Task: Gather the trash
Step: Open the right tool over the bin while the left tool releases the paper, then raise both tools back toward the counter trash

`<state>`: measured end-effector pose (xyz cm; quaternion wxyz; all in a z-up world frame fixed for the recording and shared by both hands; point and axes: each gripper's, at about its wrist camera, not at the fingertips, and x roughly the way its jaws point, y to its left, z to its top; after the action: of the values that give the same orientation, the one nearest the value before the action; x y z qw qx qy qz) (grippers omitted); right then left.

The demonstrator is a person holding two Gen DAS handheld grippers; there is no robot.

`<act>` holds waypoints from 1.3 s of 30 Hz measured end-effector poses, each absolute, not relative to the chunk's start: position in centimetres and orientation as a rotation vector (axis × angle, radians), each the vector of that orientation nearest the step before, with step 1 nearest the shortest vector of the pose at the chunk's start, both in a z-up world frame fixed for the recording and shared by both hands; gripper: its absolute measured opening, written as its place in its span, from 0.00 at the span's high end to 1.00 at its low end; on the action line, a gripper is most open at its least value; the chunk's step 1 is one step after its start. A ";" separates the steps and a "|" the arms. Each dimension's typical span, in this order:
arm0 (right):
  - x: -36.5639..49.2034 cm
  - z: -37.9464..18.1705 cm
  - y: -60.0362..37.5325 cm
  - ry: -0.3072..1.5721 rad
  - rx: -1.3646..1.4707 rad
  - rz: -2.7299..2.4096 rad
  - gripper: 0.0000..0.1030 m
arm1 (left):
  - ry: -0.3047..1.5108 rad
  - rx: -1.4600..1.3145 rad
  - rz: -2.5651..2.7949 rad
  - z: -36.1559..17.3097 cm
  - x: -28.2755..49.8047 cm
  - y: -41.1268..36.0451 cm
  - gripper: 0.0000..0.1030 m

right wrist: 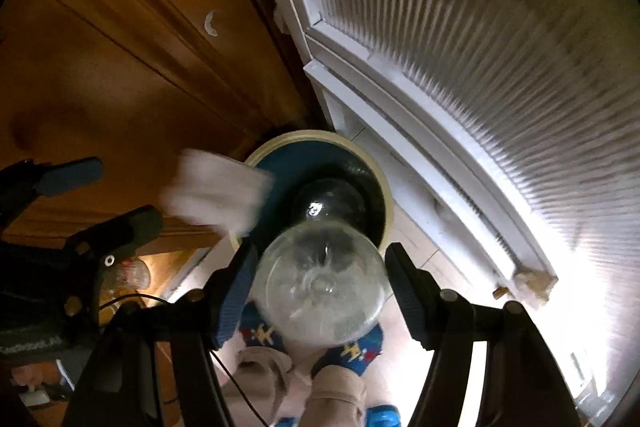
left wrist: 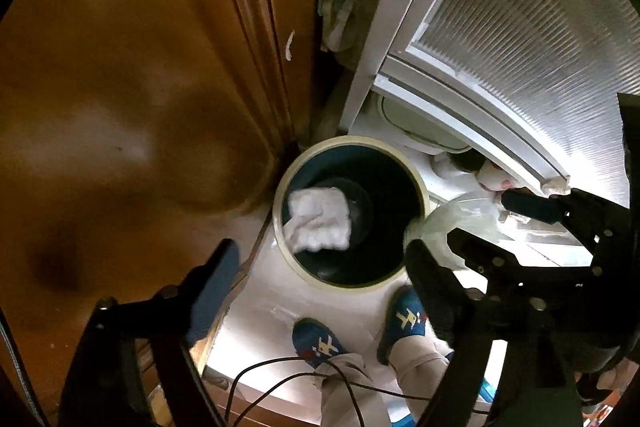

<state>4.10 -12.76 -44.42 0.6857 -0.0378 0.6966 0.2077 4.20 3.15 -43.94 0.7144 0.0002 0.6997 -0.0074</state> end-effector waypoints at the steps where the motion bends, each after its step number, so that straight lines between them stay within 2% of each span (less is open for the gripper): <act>1: 4.1 -44.5 -12.8 1.560 -0.081 0.463 0.35 | 1.547 0.010 -0.016 -43.8 4.2 3.2 0.15; 11: 3.6 -40.5 -13.3 1.519 -0.077 0.410 0.35 | 1.524 0.008 -0.010 -41.1 4.3 3.3 0.14; 19: 3.3 -33.3 -14.6 1.490 -0.049 0.385 0.35 | 1.478 -0.048 -0.002 -34.1 3.6 3.2 0.14; 23: 3.2 -29.8 -15.1 1.468 -0.062 0.399 0.35 | 1.561 -0.201 -0.060 -32.0 2.7 2.7 0.14; 39: 3.0 -16.7 -19.5 1.328 -0.070 0.465 0.35 | 1.362 -0.052 -0.097 -16.9 1.2 -3.1 0.12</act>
<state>3.00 -19.45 -16.72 0.7619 -0.0321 0.6104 0.2140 1.18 -3.12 -16.92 0.7755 -0.0238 0.6293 -0.0450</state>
